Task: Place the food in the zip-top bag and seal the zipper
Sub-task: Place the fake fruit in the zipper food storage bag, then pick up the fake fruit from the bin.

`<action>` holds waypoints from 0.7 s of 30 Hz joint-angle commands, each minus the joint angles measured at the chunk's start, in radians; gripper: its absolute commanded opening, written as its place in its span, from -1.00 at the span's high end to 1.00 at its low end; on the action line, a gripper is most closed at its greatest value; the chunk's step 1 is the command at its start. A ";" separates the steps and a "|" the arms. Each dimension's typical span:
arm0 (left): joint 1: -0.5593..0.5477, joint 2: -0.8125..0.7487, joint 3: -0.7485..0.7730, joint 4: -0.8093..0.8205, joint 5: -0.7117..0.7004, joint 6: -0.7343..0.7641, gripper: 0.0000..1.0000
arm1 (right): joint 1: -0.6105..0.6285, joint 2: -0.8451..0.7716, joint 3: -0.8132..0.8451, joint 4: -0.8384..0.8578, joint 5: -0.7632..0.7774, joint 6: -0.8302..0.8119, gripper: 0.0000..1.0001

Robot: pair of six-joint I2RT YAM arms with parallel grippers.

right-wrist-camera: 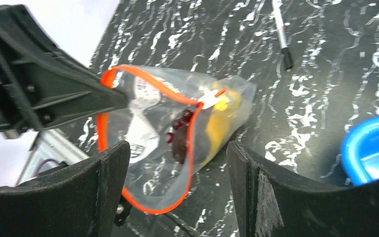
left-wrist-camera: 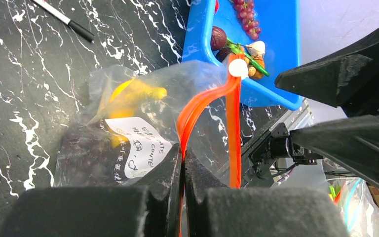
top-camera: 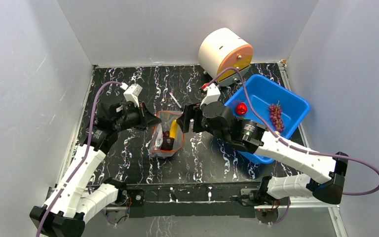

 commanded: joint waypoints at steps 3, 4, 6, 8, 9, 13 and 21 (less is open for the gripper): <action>-0.003 0.037 0.112 -0.002 -0.019 0.064 1.00 | -0.066 0.017 0.092 -0.093 0.142 -0.111 -0.41; -0.003 0.044 0.122 0.001 -0.019 0.075 1.00 | -0.084 0.029 0.106 -0.115 0.152 -0.126 -0.41; -0.004 0.063 0.143 0.005 -0.018 0.099 1.00 | -0.138 0.049 0.126 -0.153 0.150 -0.144 -0.42; -0.003 0.084 0.168 0.003 -0.022 0.115 1.00 | -0.210 0.060 0.133 -0.168 0.111 -0.172 -0.47; -0.003 0.094 0.182 0.003 -0.025 0.118 1.00 | -0.241 0.061 0.128 -0.165 0.106 -0.185 -0.46; -0.004 0.101 0.204 0.049 -0.049 0.102 1.00 | -0.363 0.066 0.121 -0.162 0.114 -0.228 -0.37; -0.004 0.103 0.183 0.075 -0.117 0.182 1.00 | -0.586 0.095 0.061 -0.124 0.114 -0.298 -0.12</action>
